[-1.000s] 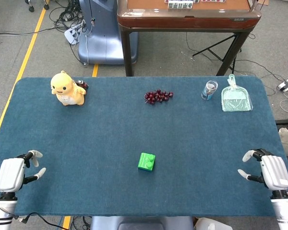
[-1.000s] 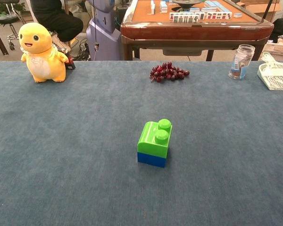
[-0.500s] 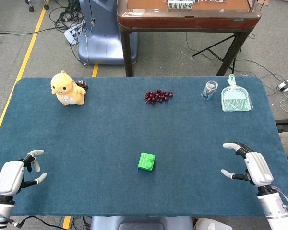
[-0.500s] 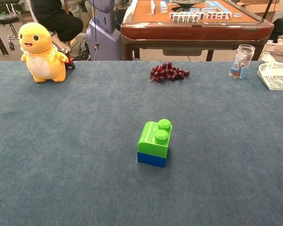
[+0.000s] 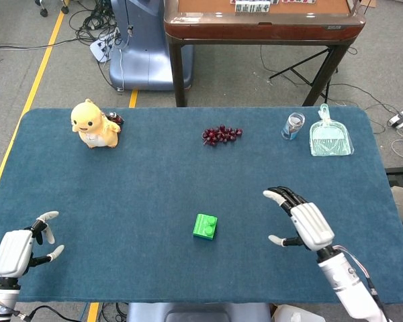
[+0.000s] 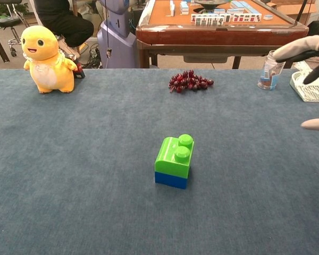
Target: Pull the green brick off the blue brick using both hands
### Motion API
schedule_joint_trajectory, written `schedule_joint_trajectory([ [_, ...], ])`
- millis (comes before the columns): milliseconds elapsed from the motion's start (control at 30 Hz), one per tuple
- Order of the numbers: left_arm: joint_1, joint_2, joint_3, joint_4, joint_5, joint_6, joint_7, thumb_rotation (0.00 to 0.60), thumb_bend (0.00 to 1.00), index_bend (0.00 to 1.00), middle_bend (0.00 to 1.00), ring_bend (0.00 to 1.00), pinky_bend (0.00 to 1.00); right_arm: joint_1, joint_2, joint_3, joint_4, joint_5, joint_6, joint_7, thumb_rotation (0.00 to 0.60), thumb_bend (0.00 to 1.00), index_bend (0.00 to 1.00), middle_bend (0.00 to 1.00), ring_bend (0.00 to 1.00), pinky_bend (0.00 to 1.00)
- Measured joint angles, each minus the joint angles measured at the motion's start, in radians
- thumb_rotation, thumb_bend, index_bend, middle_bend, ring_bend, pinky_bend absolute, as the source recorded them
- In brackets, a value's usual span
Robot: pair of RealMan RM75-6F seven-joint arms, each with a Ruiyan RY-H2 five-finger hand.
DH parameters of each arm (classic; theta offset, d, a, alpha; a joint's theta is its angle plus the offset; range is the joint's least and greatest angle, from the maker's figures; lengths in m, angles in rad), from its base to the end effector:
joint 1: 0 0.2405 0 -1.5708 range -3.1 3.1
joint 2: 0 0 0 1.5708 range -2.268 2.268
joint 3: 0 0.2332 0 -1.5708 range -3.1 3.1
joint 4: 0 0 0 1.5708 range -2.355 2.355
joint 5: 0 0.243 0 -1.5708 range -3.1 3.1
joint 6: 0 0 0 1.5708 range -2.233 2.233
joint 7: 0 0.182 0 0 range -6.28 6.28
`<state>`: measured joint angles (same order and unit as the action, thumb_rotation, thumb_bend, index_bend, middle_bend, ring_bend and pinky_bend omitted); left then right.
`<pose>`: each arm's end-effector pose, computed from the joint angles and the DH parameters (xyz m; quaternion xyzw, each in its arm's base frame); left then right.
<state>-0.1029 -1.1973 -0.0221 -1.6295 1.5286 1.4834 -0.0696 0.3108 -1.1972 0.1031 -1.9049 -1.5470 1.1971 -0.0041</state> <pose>-0.2823 0.2170 0.0856 -0.5805 -0.4333 -0.4362 0.5338 -0.1548 -0.2584 0.0343 0.6547 -0.4559 0.4790 0.3662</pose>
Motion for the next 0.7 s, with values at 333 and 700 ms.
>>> schedule_joint_trajectory([
  [333,0.013,-0.020,-0.009,0.015,-0.024,0.013,-0.027,0.600,0.21,0.32,0.61,0.62,0.76,0.101,-0.138,0.032,-0.017,0.113,-0.100,-0.201,0.600,0.00,0.10,0.10,0.06,0.23],
  [700,0.021,-0.027,-0.005,0.027,-0.018,0.020,-0.036,0.600,0.21,0.33,0.61,0.62,0.76,0.201,-0.254,0.054,-0.002,0.242,-0.172,-0.339,0.600,0.00,0.10,0.09,0.04,0.23],
])
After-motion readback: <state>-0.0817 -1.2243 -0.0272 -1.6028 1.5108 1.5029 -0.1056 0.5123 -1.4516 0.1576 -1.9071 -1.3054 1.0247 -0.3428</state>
